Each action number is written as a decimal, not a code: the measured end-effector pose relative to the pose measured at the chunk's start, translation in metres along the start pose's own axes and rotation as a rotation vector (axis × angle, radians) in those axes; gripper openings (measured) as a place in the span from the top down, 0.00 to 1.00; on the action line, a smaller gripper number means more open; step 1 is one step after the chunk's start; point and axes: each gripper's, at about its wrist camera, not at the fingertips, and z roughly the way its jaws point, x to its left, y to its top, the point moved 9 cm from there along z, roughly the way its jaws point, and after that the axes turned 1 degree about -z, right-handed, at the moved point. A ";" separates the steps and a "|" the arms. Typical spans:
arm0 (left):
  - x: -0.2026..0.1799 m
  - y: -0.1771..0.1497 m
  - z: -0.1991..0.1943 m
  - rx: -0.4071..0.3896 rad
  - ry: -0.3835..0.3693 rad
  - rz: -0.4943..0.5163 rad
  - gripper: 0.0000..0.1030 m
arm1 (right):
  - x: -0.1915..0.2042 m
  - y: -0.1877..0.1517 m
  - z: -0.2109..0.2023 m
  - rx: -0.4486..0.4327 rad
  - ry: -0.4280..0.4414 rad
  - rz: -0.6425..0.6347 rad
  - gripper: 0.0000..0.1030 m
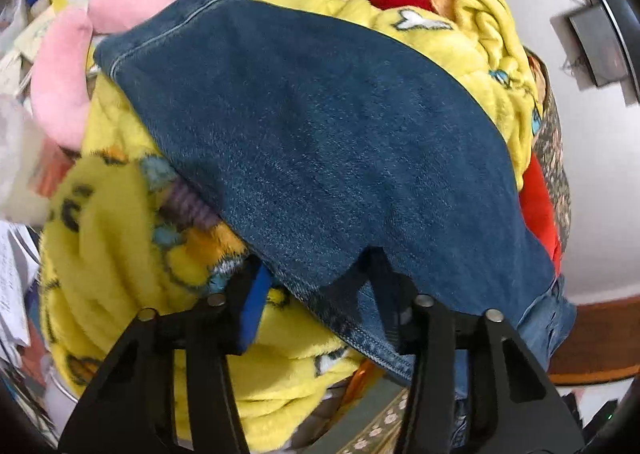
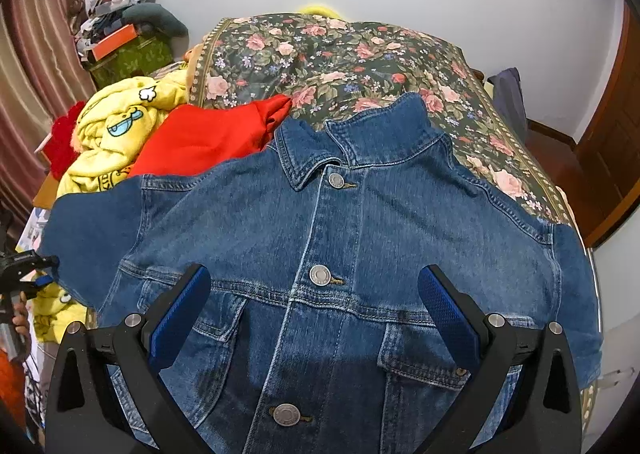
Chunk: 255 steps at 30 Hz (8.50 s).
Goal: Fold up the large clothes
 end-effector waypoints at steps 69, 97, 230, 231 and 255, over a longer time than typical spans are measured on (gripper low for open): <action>-0.284 -0.214 -0.072 -0.190 0.012 1.056 0.55 | 0.024 -0.008 -0.048 -0.081 0.027 -0.321 0.00; -0.175 -0.180 -0.030 -0.061 0.114 0.869 0.55 | 0.125 -0.022 0.062 0.118 0.027 -0.690 0.90; -0.375 -0.289 -0.044 -0.179 -0.007 1.149 0.40 | -0.271 -0.065 -0.104 -0.086 -0.126 0.282 0.39; -0.380 -0.293 -0.044 -0.176 -0.018 1.151 0.40 | -0.281 -0.069 -0.110 -0.097 -0.142 0.303 0.37; -0.368 -0.324 -0.001 -0.064 0.044 1.150 0.39 | -0.360 -0.168 -0.004 0.084 0.074 0.895 0.23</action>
